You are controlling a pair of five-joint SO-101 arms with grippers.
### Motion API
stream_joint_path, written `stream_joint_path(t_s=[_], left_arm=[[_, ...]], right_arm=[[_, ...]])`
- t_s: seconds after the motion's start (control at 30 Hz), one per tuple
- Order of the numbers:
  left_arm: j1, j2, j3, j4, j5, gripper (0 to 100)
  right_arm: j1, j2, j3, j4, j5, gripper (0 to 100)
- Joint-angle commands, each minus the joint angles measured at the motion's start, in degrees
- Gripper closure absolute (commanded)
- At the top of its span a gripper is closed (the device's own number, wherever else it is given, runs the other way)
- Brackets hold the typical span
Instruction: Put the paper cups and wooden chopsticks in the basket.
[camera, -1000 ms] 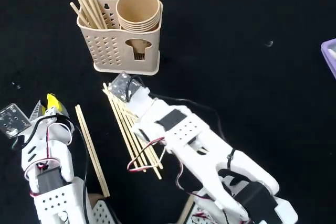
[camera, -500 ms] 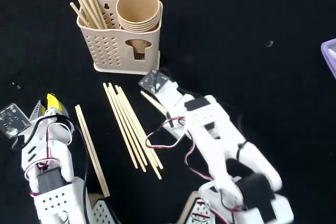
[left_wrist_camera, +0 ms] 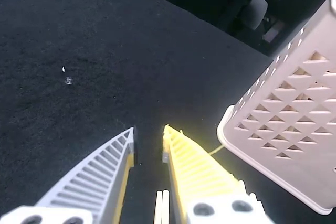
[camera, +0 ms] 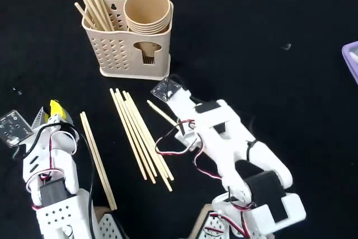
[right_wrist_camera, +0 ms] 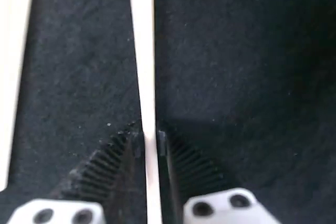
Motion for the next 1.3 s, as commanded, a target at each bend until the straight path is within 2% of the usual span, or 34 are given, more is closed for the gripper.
stream_joint_path(t_s=[0.0,0.3,0.4,0.5,0.6,0.83,0.97,1.1,1.27], left_arm=[[0.2,-0.4,1.4,-0.8,-0.4,90],[0.5,-0.4,1.4,-0.9,-0.4,90],[0.5,-0.4,1.4,-0.9,-0.4,90],[0.5,-0.4,1.4,-0.9,-0.4,90],[0.3,-0.4,1.4,-0.9,-0.4,90],[0.2,-0.4,1.4,-0.9,-0.4,90],[0.2,-0.4,1.4,-0.9,-0.4,90],[0.2,-0.4,1.4,-0.9,-0.4,90],[0.1,-0.4,1.4,-0.9,-0.4,90]], right_arm=[[0.4,-6.8,-0.5,2.9,0.2,98.8],[-0.7,-37.8,-5.5,16.1,-0.4,98.8],[-6.6,-45.0,-11.6,20.9,-7.4,98.7],[-17.6,-49.1,-20.1,21.5,-14.5,98.7],[-23.4,-48.7,-23.1,9.3,-15.8,98.7],[-21.8,-36.6,-14.2,-38.6,-16.3,98.8],[-19.8,-23.4,-15.1,-60.7,-16.4,98.8],[-17.7,-9.0,-23.3,-72.8,-16.3,98.8],[-15.0,5.6,-36.0,-74.5,-16.3,98.8]])
